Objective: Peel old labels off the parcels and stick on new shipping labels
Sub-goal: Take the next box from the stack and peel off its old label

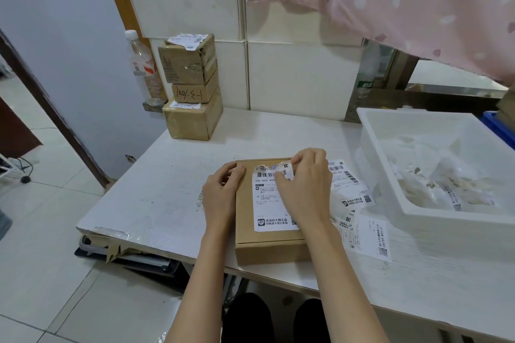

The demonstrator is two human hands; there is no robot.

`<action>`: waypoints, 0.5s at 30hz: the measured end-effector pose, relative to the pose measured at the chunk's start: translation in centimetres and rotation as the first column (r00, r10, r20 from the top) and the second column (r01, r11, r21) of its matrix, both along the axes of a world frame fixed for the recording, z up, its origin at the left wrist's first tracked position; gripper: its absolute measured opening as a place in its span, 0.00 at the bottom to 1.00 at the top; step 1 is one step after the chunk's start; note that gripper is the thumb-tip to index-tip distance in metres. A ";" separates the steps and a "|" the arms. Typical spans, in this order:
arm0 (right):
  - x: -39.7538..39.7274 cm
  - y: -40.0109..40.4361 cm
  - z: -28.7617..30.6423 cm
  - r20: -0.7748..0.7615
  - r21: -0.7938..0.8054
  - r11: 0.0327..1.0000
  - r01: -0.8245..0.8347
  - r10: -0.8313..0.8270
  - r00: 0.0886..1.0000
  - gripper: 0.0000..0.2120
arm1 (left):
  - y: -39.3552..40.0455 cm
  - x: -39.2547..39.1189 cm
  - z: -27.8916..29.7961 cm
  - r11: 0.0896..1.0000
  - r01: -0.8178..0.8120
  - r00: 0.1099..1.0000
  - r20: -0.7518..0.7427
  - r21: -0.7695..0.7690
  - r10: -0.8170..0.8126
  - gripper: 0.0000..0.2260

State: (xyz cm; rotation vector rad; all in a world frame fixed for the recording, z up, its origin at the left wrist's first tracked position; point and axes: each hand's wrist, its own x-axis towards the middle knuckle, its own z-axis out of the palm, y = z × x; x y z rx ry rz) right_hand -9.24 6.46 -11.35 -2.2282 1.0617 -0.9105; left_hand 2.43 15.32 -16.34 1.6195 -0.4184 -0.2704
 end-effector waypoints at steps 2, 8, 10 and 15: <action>-0.2 0.2 0.3 0.001 -0.026 0.998 -0.065 0.065 0.998 0.29 | 0.0 0.1 -0.1 1.000 0.006 1.000 0.005 -0.004 -0.006 0.19; 0.3 0.5 -0.3 -0.234 -0.296 0.859 -0.419 0.360 0.903 0.29 | 0.0 0.1 0.1 1.000 0.030 0.999 0.039 -0.010 -0.029 0.13; 0.3 0.5 -0.5 -0.209 -0.264 0.866 -0.424 0.378 0.902 0.22 | 0.1 0.1 0.1 0.999 0.030 0.999 0.036 -0.014 -0.030 0.13; 0.4 0.5 -0.6 -0.179 -0.230 0.909 -0.348 0.312 0.933 0.08 | 0.0 0.0 0.1 1.000 0.022 1.000 0.003 -0.021 -0.022 0.15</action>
